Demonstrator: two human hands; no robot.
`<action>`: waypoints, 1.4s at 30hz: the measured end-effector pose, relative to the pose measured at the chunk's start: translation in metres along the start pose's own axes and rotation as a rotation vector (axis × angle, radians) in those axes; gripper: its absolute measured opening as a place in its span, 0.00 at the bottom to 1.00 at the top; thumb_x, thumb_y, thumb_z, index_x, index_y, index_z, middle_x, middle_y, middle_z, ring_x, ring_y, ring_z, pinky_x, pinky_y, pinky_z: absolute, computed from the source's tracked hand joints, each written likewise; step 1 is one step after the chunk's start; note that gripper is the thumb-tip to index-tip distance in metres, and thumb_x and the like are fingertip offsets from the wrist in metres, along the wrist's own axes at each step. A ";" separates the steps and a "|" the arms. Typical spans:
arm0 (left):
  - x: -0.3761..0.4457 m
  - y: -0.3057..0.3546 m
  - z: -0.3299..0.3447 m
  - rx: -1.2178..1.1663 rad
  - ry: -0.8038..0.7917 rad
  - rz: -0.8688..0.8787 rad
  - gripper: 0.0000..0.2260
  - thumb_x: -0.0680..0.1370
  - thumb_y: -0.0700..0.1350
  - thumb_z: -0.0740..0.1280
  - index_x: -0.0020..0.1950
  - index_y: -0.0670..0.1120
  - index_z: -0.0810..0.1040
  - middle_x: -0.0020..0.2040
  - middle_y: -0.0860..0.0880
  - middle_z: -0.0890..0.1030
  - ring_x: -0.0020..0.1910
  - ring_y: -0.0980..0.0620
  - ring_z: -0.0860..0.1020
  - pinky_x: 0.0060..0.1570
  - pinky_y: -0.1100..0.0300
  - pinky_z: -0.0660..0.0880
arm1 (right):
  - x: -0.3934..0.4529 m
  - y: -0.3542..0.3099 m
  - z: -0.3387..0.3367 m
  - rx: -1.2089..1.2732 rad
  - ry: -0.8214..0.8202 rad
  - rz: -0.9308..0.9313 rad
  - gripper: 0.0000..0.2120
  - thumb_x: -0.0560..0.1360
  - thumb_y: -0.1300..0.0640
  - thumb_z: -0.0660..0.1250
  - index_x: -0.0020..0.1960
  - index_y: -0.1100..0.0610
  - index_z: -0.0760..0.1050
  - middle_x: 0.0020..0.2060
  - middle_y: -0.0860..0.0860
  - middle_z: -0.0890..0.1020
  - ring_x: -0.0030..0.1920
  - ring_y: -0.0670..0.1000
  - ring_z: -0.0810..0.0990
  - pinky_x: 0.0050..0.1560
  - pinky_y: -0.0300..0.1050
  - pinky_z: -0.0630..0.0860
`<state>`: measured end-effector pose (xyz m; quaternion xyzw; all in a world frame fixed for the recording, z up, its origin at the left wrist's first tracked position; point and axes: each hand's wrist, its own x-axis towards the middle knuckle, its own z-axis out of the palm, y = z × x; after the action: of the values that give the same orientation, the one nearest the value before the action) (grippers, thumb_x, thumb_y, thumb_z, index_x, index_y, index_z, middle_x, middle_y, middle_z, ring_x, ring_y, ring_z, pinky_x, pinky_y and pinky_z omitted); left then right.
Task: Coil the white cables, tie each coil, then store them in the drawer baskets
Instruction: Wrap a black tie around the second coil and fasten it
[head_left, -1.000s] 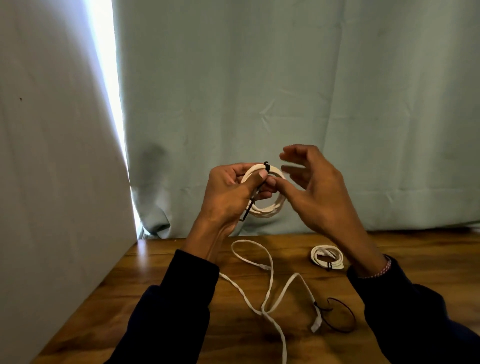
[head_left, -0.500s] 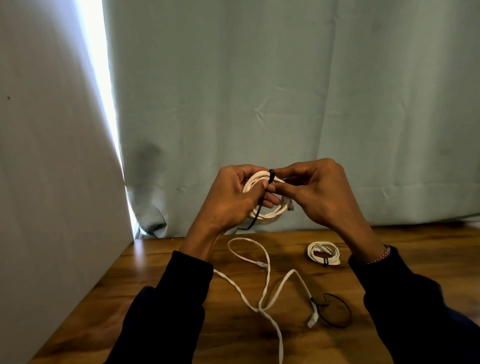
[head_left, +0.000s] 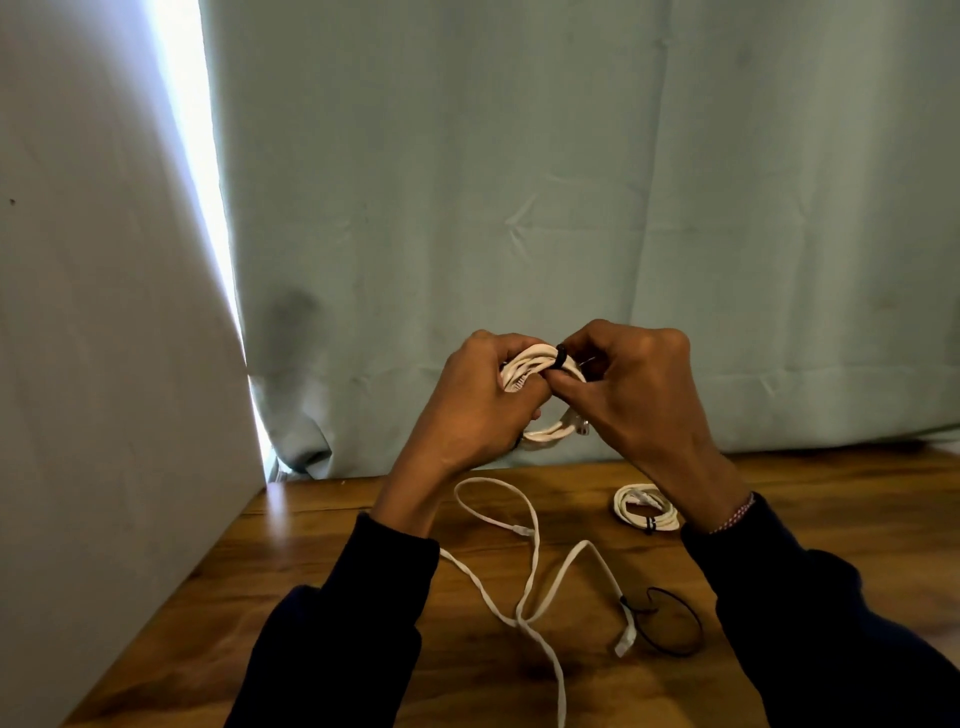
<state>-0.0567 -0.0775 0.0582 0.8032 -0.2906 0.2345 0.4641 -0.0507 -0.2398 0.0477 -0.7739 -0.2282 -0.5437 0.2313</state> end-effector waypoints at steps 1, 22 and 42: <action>0.000 0.001 0.000 0.049 0.017 0.007 0.12 0.80 0.42 0.69 0.63 0.47 0.81 0.44 0.60 0.76 0.42 0.53 0.82 0.46 0.63 0.81 | -0.001 0.000 0.001 -0.003 0.000 -0.010 0.13 0.70 0.54 0.79 0.48 0.63 0.84 0.38 0.56 0.86 0.34 0.50 0.83 0.38 0.43 0.83; 0.005 -0.009 -0.003 -0.213 0.061 -0.147 0.12 0.74 0.45 0.76 0.55 0.43 0.84 0.44 0.47 0.86 0.41 0.50 0.85 0.44 0.55 0.84 | -0.002 -0.003 0.002 -0.050 -0.049 -0.009 0.13 0.73 0.49 0.76 0.47 0.60 0.85 0.36 0.53 0.85 0.33 0.50 0.81 0.36 0.50 0.83; 0.006 -0.018 0.004 -0.130 0.140 -0.024 0.06 0.76 0.45 0.73 0.52 0.48 0.85 0.42 0.53 0.84 0.36 0.59 0.80 0.37 0.65 0.75 | 0.015 -0.003 -0.019 0.230 -0.208 0.257 0.09 0.76 0.57 0.72 0.55 0.52 0.84 0.49 0.46 0.86 0.48 0.43 0.84 0.50 0.36 0.81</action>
<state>-0.0397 -0.0758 0.0495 0.7565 -0.2624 0.2651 0.5372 -0.0620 -0.2475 0.0678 -0.8171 -0.2106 -0.3972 0.3609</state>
